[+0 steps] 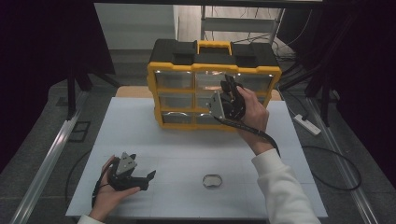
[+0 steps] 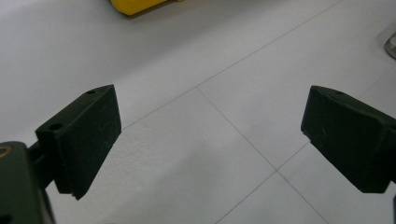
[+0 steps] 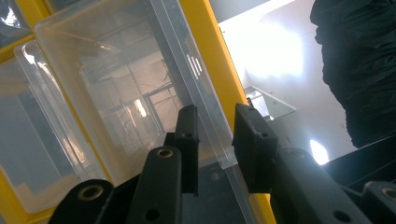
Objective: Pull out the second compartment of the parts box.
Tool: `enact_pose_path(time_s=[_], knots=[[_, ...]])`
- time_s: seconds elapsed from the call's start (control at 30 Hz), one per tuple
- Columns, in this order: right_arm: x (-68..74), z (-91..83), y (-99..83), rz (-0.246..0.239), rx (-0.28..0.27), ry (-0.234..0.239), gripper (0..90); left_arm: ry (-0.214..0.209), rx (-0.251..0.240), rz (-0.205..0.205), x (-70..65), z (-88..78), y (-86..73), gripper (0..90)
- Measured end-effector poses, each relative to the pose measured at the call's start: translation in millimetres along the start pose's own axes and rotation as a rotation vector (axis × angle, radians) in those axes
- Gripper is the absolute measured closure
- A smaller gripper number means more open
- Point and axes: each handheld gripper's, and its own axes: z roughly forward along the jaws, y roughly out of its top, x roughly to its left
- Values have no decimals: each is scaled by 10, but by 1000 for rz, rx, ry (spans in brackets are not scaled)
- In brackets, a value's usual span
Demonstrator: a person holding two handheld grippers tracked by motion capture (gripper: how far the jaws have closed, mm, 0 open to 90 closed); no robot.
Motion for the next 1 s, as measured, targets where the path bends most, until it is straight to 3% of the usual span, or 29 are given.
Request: enact_pose_path(time_s=[0.7, 1.0], knots=[[9, -122, -5, 16, -19, -6, 706, -3, -2, -2, 5, -2, 4, 56], [16, -158, -13, 0, -24, -14, 710, -3, -5, -7, 0, 2, 4, 56]])
